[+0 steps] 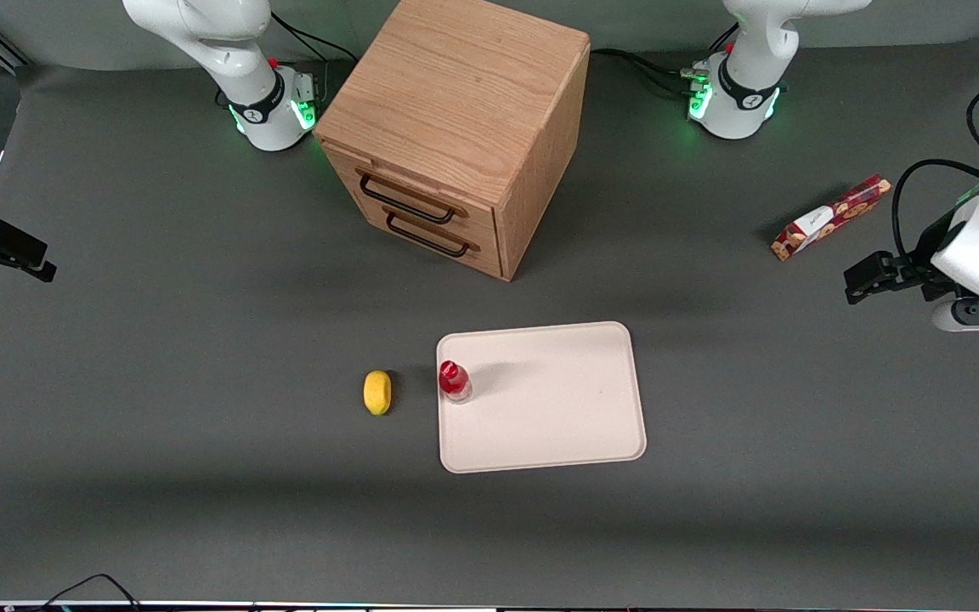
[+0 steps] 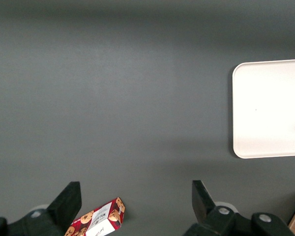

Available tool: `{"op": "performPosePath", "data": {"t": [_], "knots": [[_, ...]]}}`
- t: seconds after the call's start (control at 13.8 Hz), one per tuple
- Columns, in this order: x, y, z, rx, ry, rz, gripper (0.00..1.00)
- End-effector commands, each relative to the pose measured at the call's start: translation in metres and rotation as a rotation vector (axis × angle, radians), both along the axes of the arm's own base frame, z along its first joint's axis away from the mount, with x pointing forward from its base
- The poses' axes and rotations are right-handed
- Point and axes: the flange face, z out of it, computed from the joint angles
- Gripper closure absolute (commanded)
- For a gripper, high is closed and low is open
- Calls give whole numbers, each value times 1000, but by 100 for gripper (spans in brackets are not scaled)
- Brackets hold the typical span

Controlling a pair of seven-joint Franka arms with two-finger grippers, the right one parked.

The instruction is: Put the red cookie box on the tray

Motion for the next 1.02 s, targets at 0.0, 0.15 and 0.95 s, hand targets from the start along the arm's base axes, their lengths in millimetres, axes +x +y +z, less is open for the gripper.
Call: {"op": "performPosePath", "data": {"t": [0.0,0.15,0.95], "knots": [[3,0,3,0,6,-29,0],[3,0,3,0,6,-29,0],[-8,100,-44,-15,143,-433,0]]}}
